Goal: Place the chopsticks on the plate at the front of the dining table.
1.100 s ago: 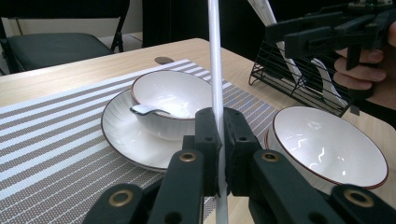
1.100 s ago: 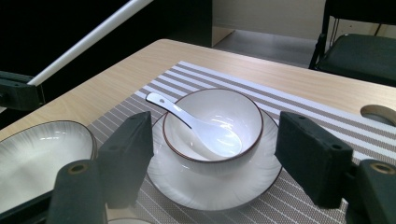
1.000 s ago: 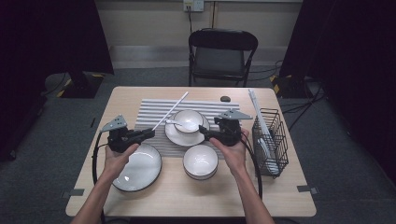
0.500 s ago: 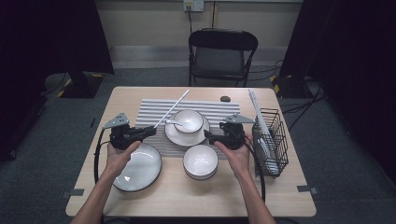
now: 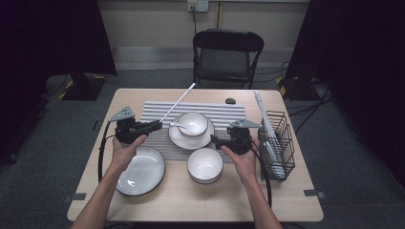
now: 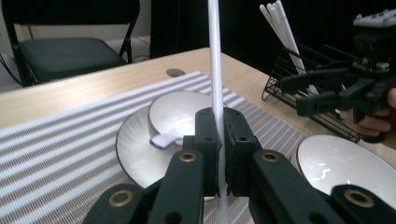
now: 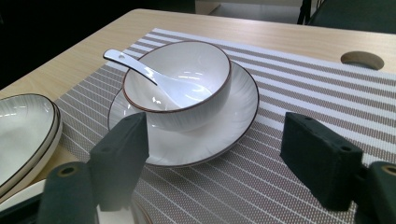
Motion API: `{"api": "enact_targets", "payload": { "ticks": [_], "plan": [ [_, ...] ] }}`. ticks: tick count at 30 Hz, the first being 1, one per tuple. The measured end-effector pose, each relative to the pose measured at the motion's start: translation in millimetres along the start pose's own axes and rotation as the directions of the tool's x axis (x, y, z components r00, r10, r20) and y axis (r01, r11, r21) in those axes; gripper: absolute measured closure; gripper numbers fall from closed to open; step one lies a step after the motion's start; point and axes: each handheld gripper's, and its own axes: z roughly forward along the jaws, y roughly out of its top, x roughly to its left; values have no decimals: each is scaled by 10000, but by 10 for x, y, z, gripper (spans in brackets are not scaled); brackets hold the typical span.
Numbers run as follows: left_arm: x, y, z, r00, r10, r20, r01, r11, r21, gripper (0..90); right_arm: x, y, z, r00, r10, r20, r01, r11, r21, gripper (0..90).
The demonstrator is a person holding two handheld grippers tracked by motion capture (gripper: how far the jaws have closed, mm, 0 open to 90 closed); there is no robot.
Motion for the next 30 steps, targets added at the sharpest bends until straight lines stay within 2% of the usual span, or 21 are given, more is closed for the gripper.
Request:
{"api": "enact_targets", "payload": {
  "ticks": [3, 9, 12, 17, 30],
  "plan": [
    [43, 11, 31, 9998, -17, -203, 19, 9999, 120, 858, -2, -22, -2, 9997, -135, 216, 131, 9997, 184, 206],
    [143, -95, 90, 9988, -242, -425, 260, 9988, 424, 858, -45, -112, 19, 9995, 48, 310, -58, 9995, 314, 207],
    [207, -163, 96, 9972, -531, -530, 556, 9973, 470, 858, -56, -165, 44, 9994, 99, 333, -113, 9990, 437, 208],
    [278, -213, 113, 9955, -642, -697, 692, 9950, 715, 858, -77, -219, 75, 9990, 178, 406, -198, 9985, 507, 210],
    [351, -296, 179, 9926, -833, -883, 928, 9897, 1092, 858, -206, -314, 124, 9941, 328, 1034, -417, 9955, 849, 215]
  ]
}}
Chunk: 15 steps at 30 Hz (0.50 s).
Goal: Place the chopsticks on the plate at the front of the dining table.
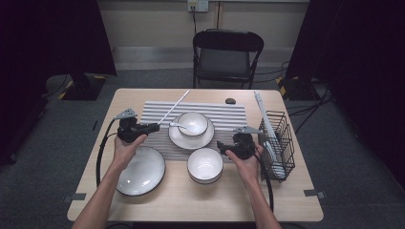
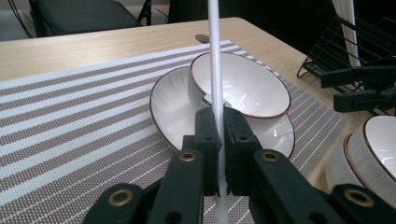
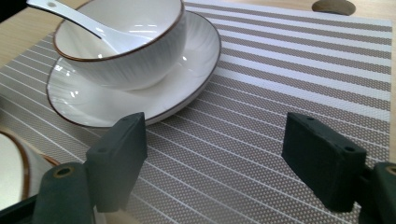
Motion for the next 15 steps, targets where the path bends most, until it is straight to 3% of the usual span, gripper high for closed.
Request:
{"api": "enact_targets", "payload": {
  "ticks": [7, 15],
  "plan": [
    [97, -150, 35, 9990, -439, -26, 439, 9990, 104, 857, -35, -68, 56, 9997, -34, 237, 28, 9997, 260, 225],
    [157, -179, 55, 9982, -552, -226, 560, 9978, 342, 857, -92, -182, 121, 9983, -40, 589, -2, 9975, 708, 223]
  ]
}}
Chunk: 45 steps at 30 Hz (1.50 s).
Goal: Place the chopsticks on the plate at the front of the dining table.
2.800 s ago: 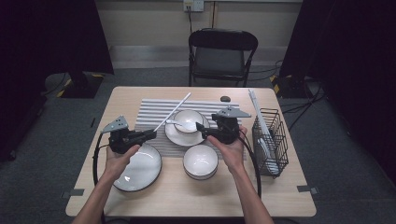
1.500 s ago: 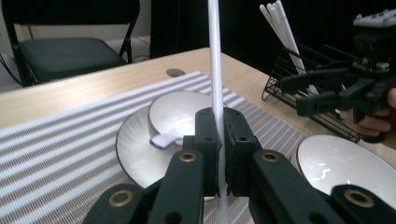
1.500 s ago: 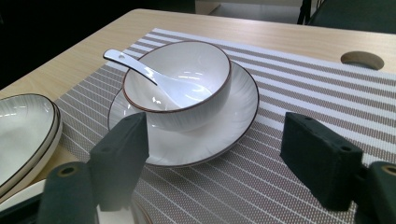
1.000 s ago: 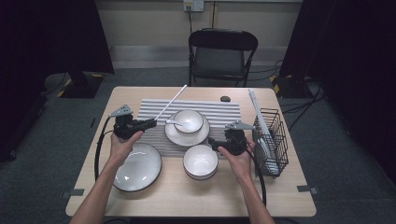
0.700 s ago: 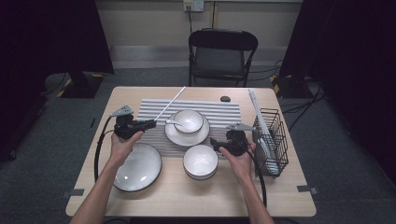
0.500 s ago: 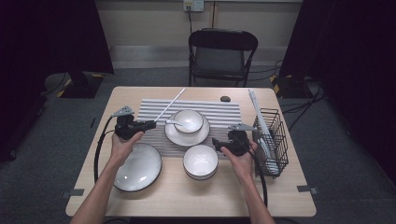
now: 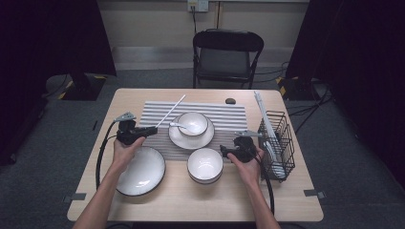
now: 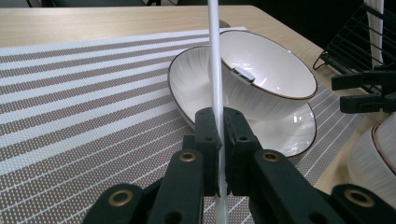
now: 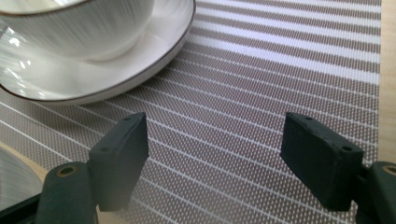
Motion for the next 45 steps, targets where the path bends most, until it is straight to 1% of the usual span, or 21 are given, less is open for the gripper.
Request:
{"api": "enact_targets", "payload": {
  "ticks": [2, 3, 4, 6, 7, 10, 11, 14, 15, 16, 17, 19, 22, 23, 26, 30, 31, 33, 36, 40, 45],
  "plan": [
    [0, -13, 21, 10000, 10, -51, -10, 9999, 110, 857, 19, -6, 12, 9999, -104, 94, 103, 9999, 104, 224],
    [6, -19, 34, 10000, -42, 18, 42, 9999, 155, 857, 26, -7, 18, 9999, -107, 77, 106, 9999, 103, 226],
    [11, -25, 45, 9998, -165, 134, 164, 9998, 76, 857, 39, -7, 25, 9999, -144, 96, 143, 9999, 88, 228],
    [5, -24, 58, 9999, -112, 53, 111, 9998, 148, 857, 54, -11, 40, 9998, -197, 86, 196, 9997, 118, 229],
    [0, -26, 68, 9998, -157, 75, 156, 9998, 136, 857, 62, -16, 52, 9998, -207, 33, 207, 9996, 188, 228],
    [14, -39, 89, 9997, -237, 107, 234, 9995, 225, 857, 61, -32, 73, 9994, -314, 173, 309, 9990, 313, 224],
    [20, -44, 93, 9997, -227, 108, 224, 9994, 247, 857, 54, -37, 79, 9996, -255, 157, 249, 9990, 365, 223],
    [22, -49, 104, 9996, -247, -145, 251, 9991, 330, 857, 59, -47, 89, 9991, -343, 256, 331, 9984, 459, 222],
    [21, -50, 109, 9997, -166, -184, 173, 9991, 376, 857, 63, -50, 94, 9991, -335, 241, 323, 9983, 493, 222],
    [20, -50, 112, 9998, -146, -160, 153, 9989, 451, 857, 66, -55, 98, 9988, -406, 282, 391, 9978, 539, 221],
    [15, -54, 118, 9997, -194, -133, 199, 9990, 408, 856, 69, -62, 107, 9979, -524, 390, 502, 9972, 559, 219],
    [13, -57, 124, 9996, -224, -170, 231, 9990, 385, 856, 65, -76, 123, 9986, -464, 247, 448, 9971, 610, 218],
    [12, -58, 136, 9997, -192, -165, 199, 9989, 432, 856, 60, -104, 144, 9981, -450, 414, 429, 9977, 519, 225],
    [12, -60, 141, 9996, -217, -171, 224, 9988, 440, 856, 57, -116, 151, 9980, -439, 457, 412, 9975, 580, 222],
    [22, -68, 156, 9996, -156, -253, 171, 9981, 594, 855, 56, -139, 148, 9976, -512, 472, 489, 9977, 480, 224],
    [10, -76, 178, 9995, -191, -245, 206, 9977, 642, 856, 72, -163, 154, 9947, -820, 615, 796, 9960, 401, 218],
    [3, -77, 188, 9996, -176, -227, 191, 9975, 682, 855, 74, -166, 154, 9947, -810, 631, 787, 9962, 381, 218],
    [-1, -82, 209, 9991, -234, -348, 259, 9970, 733, 856, 78, -169, 154, 9949, -769, 649, 746, 9965, 371, 218],
    [-11, -89, 246, 9995, -176, -248, 196, 9963, 840, 856, 78, -169, 153, 9949, -769, 648, 746, 9965, 374, 218],
    [-32, -96, 286, 9994, -159, -294, 186, 9955, 932, 856, 79, -169, 153, 9950, -754, 652, 730, 9966, 380, 218],
    [-51, -102, 337, 9992, -267, -305, 295, 9950, 959, 856, 78, -169, 154, 9948, -777, 654, 754, 9965, 367, 218]
  ]
}}
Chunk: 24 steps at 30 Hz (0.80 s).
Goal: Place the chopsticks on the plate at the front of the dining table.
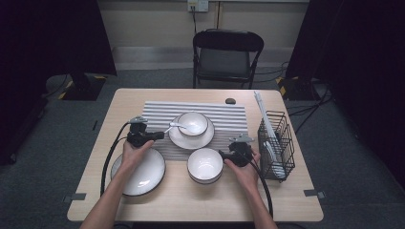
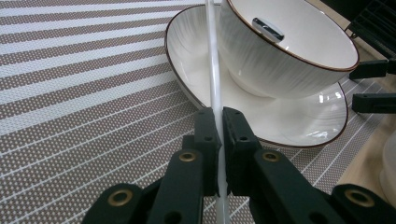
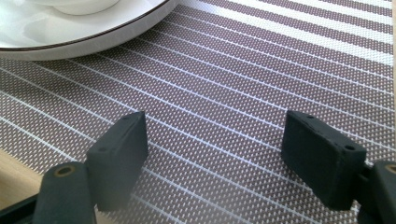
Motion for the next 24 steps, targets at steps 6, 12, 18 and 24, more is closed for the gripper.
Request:
{"api": "enact_targets", "payload": {
  "ticks": [6, 12, 18, 24],
  "plan": [
    [7, -2, 39, 10000, 27, -36, -27, 10000, 50, 856, 0, -1, -1, 10000, -13, 23, 13, 10000, -2, 218],
    [-11, -6, 83, 10000, 63, -69, -63, 10000, 63, 855, 1, -1, -1, 10000, -5, 27, 5, 10000, 3, 219],
    [-9, -17, 118, 10000, 25, -58, -25, 9999, 106, 854, 2, -3, -1, 10000, -19, 38, 19, 10000, -11, 219],
    [10, -17, 111, 9999, -149, -13, 149, 9999, 14, 804, 2, -3, -1, 10000, -15, 40, 15, 10000, -12, 219]
  ]
}}
